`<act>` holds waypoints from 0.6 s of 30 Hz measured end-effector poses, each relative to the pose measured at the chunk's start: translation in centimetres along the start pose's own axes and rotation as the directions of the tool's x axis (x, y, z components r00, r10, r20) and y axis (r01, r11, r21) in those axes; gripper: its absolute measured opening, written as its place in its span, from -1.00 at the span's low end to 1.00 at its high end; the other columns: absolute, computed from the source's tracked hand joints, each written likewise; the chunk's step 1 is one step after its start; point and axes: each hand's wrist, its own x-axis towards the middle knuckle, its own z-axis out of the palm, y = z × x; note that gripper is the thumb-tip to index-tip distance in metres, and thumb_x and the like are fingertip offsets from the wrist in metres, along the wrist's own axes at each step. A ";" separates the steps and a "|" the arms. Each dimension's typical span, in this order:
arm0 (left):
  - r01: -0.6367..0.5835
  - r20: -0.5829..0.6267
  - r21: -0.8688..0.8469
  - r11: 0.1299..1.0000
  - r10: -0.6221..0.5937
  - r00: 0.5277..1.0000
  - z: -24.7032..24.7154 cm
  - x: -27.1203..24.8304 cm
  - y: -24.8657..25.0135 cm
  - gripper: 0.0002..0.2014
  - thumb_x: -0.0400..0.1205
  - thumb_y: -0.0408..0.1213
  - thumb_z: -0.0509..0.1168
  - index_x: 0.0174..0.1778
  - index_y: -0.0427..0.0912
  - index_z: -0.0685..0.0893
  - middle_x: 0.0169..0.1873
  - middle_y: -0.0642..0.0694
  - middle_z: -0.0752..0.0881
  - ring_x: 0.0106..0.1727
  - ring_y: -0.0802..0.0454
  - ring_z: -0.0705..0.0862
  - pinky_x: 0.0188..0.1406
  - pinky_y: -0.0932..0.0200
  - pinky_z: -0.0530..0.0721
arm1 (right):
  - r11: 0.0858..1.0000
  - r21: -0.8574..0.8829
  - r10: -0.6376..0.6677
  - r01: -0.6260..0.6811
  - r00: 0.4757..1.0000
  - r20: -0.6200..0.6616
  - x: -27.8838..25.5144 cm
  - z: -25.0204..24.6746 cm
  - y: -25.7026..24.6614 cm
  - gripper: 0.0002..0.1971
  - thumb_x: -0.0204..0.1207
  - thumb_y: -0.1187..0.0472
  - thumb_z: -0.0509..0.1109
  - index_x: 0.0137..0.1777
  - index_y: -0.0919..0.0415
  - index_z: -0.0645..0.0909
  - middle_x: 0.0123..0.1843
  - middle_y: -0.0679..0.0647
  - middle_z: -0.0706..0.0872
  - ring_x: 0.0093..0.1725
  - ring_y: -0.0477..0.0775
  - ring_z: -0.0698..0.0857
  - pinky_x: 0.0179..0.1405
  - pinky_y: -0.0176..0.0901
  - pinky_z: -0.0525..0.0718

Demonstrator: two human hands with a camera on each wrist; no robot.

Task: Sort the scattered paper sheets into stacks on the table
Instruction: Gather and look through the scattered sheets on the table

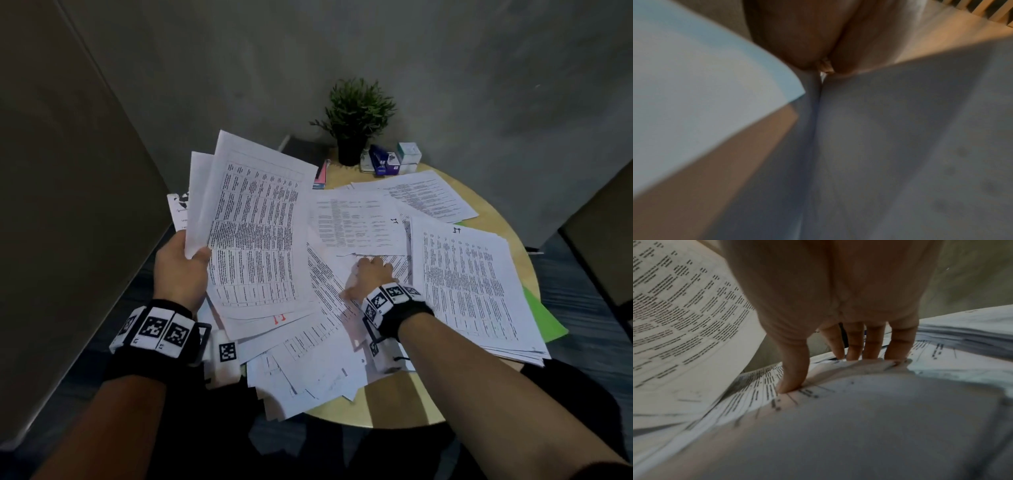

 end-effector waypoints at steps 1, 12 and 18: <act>0.006 -0.003 0.001 1.000 -0.006 1.000 -0.1 -0.1 0.0 -0.80 0.67 -0.44 0.24 0.10 -0.07 0.64 -0.04 -0.24 0.72 0.04 -0.29 0.70 0.08 -0.19 0.67 | 1.000 -0.009 -0.018 0.018 1.000 0.011 0.1 0.1 -0.1 -0.13 0.33 -0.16 0.55 0.52 0.22 0.27 0.46 0.21 0.39 0.47 0.27 0.37 0.34 0.16 0.51; 0.041 0.016 -0.036 0.999 -0.040 0.999 0.2 -0.9 0.4 -0.78 0.68 -0.46 0.23 0.15 -0.12 0.65 -0.07 -0.15 0.72 -0.03 -0.15 0.70 0.03 -0.04 0.68 | 0.992 0.111 -0.037 0.055 0.987 -0.154 -1.0 -0.5 0.4 -0.63 0.55 0.15 0.31 0.34 0.20 0.47 0.31 0.19 0.57 0.26 0.23 0.58 0.18 0.06 0.60; 0.049 0.014 -0.041 0.998 -0.049 0.999 0.7 -1.3 0.9 -0.75 0.68 -0.47 0.22 0.23 -0.20 0.66 -0.08 -0.13 0.71 -0.07 -0.10 0.69 -0.10 0.08 0.63 | 1.000 0.027 0.012 -0.012 1.000 0.001 -0.8 1.2 -0.7 -0.12 0.29 -0.15 0.60 0.48 0.26 0.29 0.43 0.21 0.39 0.44 0.26 0.40 0.27 0.15 0.53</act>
